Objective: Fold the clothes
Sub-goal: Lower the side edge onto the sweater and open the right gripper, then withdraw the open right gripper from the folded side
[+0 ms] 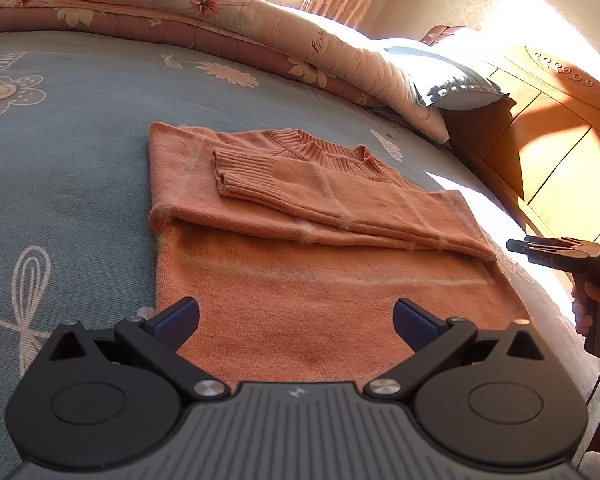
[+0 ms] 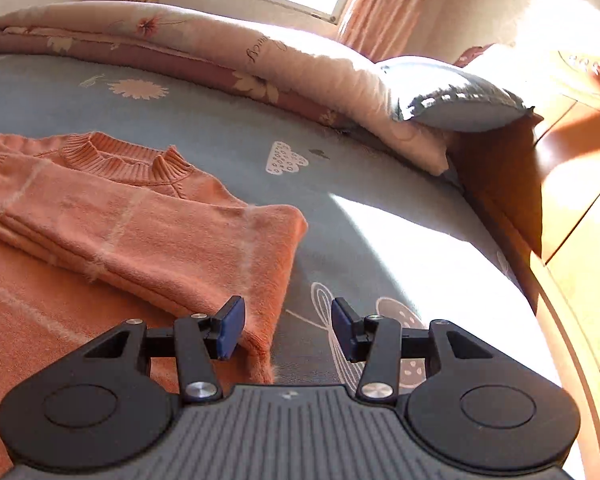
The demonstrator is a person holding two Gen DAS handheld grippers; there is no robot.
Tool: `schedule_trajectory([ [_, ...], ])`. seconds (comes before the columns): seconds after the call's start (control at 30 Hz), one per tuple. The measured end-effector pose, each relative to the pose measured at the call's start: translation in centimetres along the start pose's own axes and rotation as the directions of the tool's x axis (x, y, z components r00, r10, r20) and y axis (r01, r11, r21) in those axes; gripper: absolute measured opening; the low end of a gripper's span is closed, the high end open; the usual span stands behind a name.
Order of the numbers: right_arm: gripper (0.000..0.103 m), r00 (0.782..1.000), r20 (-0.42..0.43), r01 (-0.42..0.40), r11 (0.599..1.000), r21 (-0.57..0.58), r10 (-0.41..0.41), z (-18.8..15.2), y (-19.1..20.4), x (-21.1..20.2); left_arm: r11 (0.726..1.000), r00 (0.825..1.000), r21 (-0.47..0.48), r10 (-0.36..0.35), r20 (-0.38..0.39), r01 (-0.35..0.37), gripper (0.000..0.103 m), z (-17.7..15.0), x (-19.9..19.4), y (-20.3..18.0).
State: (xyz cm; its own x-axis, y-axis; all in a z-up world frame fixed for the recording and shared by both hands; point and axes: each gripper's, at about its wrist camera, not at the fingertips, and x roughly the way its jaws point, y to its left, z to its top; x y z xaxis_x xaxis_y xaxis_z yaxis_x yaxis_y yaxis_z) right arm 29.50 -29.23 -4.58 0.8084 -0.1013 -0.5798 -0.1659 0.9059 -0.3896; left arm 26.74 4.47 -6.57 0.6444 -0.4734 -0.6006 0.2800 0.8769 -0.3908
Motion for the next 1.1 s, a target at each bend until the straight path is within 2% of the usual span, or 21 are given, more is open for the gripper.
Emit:
schedule_trajectory([
  [0.1, 0.052, 1.0, -0.024, -0.007, 0.988, 0.155, 0.011, -2.1, -3.2, 0.0, 1.0, 0.999, 0.029, -0.01, -0.038, 0.012, 0.102, -0.8, 1.3, -0.8],
  [0.2, 0.052, 0.999, -0.045, -0.012, 0.959, 0.282, 0.025, -4.1, -6.0, 0.0, 0.996, 0.999, 0.09, 0.018, -0.038, -0.014, 0.102, -1.4, 1.9, -1.7],
  [0.3, 0.052, 0.997, -0.076, 0.034, 0.988, 0.153, -0.023, -4.1, -3.4, 1.2, 0.993, 0.999, 0.113, 0.026, -0.035, -0.022, 0.102, -1.6, 1.9, -1.9],
  [0.37, 0.05, 0.995, -0.075, 0.081, 0.989, 0.121, -0.073, -4.1, -2.5, 2.0, 0.992, 0.999, 0.124, 0.03, -0.033, -0.025, 0.102, -1.7, 2.0, -2.0],
  [0.47, 0.032, 0.996, -0.043, 0.089, 0.98, 0.177, -0.083, -4.2, -2.7, 2.1, 0.99, 0.999, 0.141, 0.034, -0.031, -0.03, 0.102, -1.8, 2.0, -2.2],
  [0.57, 0.021, 0.997, -0.03, 0.083, 0.96, 0.269, -0.077, -4.7, -3.7, 1.9, 0.988, 0.999, 0.148, 0.036, -0.03, -0.031, 0.102, -1.8, 2.0, -2.2],
  [0.63, 0.019, 0.997, -0.045, 0.071, 0.922, 0.381, -0.058, -5.2, -5.0, 2.1, 0.989, 0.999, 0.147, 0.036, -0.03, -0.031, 0.102, -1.8, 2.0, -2.2],
  [0.77, 0.02, 0.999, -0.043, 0.002, 0.793, 0.609, 0.03, -6.9, -7.7, 2.6, 0.99, 0.999, 0.14, 0.031, -0.03, -0.027, 0.102, -1.8, 2.0, -2.0],
  [0.8, 0.025, 0.998, -0.041, -0.01, 0.762, 0.648, 0.048, -7.3, -8.2, 2.7, 0.99, 0.999, 0.137, 0.029, -0.03, -0.025, 0.102, -1.7, 2.0, -2.0],
  [0.9, 0.029, 0.996, -0.052, -0.013, 0.721, 0.693, 0.068, -7.3, -8.9, 2.1, 0.991, 0.999, 0.129, 0.024, -0.03, -0.02, 0.102, -1.7, 1.9, -1.9],
  [1.0, 0.026, 0.999, -0.014, -0.018, 0.742, 0.67, 0.037, -5.9, -8.9, 0.7, 0.991, 0.999, 0.13, 0.026, -0.029, -0.022, 0.102, -1.7, 2.0, -2.0],
  [1.1, 0.02, 1.0, 0.025, -0.021, 0.763, 0.646, 0.007, -4.4, -8.9, -0.6, 0.99, 0.999, 0.136, 0.032, -0.028, -0.028, 0.102, -1.8, 2.0, -2.1],
])
